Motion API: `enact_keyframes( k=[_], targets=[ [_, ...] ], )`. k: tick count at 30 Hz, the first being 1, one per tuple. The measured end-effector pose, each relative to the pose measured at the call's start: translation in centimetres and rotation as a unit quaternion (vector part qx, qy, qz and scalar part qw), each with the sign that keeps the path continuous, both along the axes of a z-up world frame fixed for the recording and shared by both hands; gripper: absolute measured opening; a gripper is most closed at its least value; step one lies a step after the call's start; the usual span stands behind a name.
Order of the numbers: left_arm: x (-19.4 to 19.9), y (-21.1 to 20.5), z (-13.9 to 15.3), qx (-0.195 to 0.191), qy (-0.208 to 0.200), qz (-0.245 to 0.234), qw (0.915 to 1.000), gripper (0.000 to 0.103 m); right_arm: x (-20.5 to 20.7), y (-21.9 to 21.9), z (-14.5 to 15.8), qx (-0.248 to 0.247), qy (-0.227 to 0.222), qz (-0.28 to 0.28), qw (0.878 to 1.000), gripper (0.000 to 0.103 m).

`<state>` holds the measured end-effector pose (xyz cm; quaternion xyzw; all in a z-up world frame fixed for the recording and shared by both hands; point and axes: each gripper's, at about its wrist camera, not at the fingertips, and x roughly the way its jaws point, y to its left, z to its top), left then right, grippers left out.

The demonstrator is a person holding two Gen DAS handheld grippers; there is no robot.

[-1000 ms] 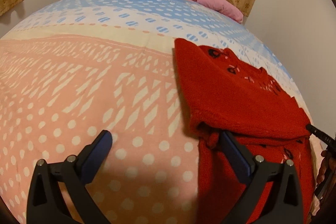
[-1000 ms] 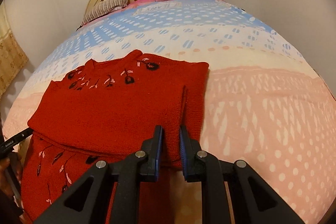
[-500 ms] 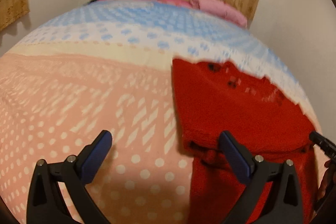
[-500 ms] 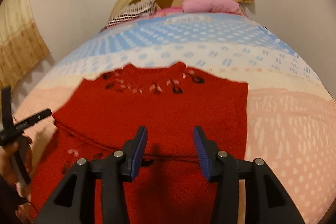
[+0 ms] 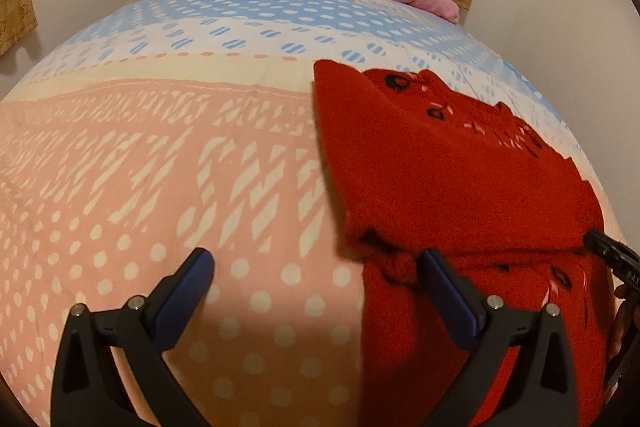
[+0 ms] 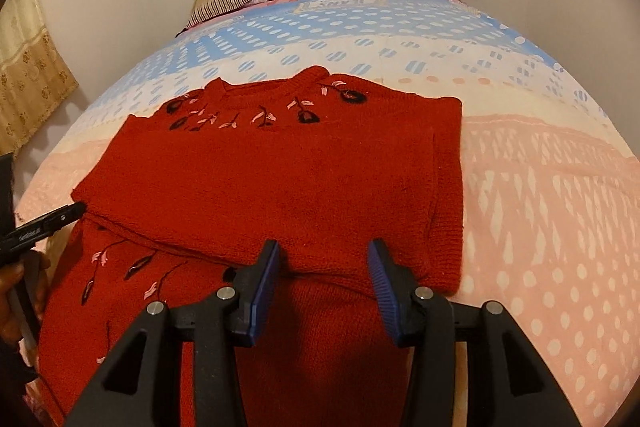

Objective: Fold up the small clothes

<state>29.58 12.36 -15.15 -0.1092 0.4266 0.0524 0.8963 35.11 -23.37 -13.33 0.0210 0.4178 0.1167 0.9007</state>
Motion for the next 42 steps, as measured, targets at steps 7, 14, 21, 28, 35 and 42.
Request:
enact_keyframes(
  k=[7, 14, 21, 28, 35, 42],
  targets=[
    [-0.6, -0.5, -0.3, 0.029, 0.016, 0.001, 0.9994, 0.103, -0.2, -0.6, -0.2, 0.02, -0.003, 0.002, 1.0, 0.047],
    [-0.9, -0.6, -0.2, 0.035, 0.012, 0.006, 0.9993, 0.103, -0.3, -0.3, -0.3, 0.015, -0.009, 0.002, 1.0, 0.047],
    [-2.0, -1.1, 0.6, 0.063, -0.005, 0.009, 0.9979, 0.103, -0.8, -0.6, 0.1, 0.025, -0.012, 0.006, 1.0, 0.049],
    [-3.0, -1.7, 1.2, 0.079, -0.023, 0.001, 0.9966, 0.103, -1.7, -1.4, 0.6, 0.058, -0.023, 0.005, 0.998, 0.053],
    [-3.5, -2.2, 1.4, 0.083, -0.023, -0.003, 0.9963, 0.103, -2.1, -0.8, 0.6, 0.04, -0.018, 0.005, 0.999, 0.055],
    [-4.8, -3.1, 1.4, 0.08, -0.023, -0.022, 0.9963, 0.103, -3.4, -0.1, 0.1, 0.019, -0.005, 0.009, 1.0, 0.06]
  ],
)
